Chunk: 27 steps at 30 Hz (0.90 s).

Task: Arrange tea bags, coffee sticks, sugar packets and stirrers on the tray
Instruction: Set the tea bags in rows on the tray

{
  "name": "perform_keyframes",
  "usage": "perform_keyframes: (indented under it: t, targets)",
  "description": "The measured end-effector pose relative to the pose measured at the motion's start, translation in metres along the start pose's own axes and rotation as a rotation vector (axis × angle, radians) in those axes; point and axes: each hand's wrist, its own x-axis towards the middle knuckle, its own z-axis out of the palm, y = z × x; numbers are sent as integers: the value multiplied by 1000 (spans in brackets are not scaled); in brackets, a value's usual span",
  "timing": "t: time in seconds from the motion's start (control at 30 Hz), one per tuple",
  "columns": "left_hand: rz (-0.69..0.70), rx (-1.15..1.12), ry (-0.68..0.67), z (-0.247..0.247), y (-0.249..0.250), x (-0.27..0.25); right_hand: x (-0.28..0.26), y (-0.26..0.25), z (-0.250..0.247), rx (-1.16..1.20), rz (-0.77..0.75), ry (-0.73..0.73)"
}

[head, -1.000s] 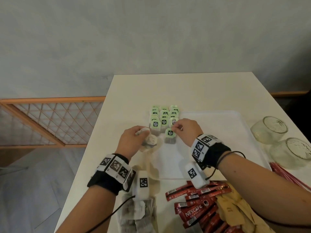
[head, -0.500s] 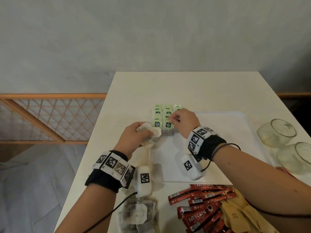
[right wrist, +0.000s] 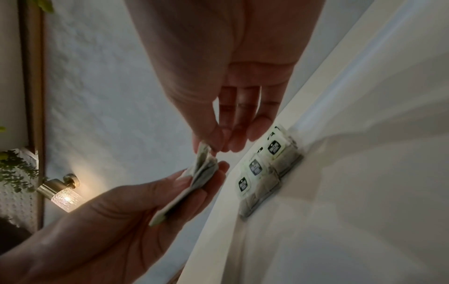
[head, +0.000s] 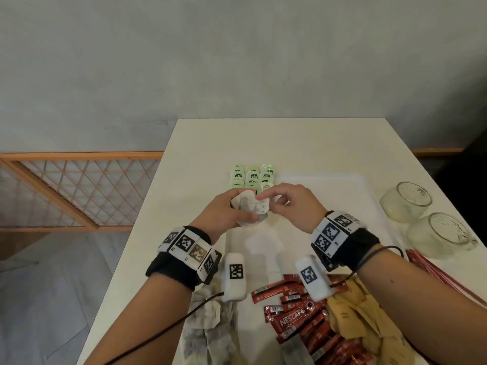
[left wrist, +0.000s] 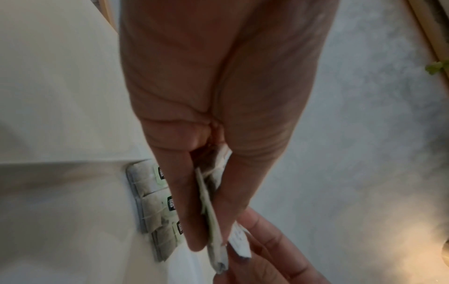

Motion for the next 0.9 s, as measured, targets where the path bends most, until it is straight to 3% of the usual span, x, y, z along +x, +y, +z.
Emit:
perform_keyframes:
  t: [0.23, 0.43, 0.7, 0.9]
  targets:
    - [3, 47, -10, 7, 4, -11, -11, -5, -16, -4, -23, 28]
    - [-16, 117, 134, 2, -2, -12, -2, 5, -21, -134, 66, 146]
    - [2, 134, 261, -9, -5, -1, 13, 25, -5, -328, 229, -146]
    - [-10, 108, 263, -15, -9, 10, 39, 34, -2, -396, 256, 22]
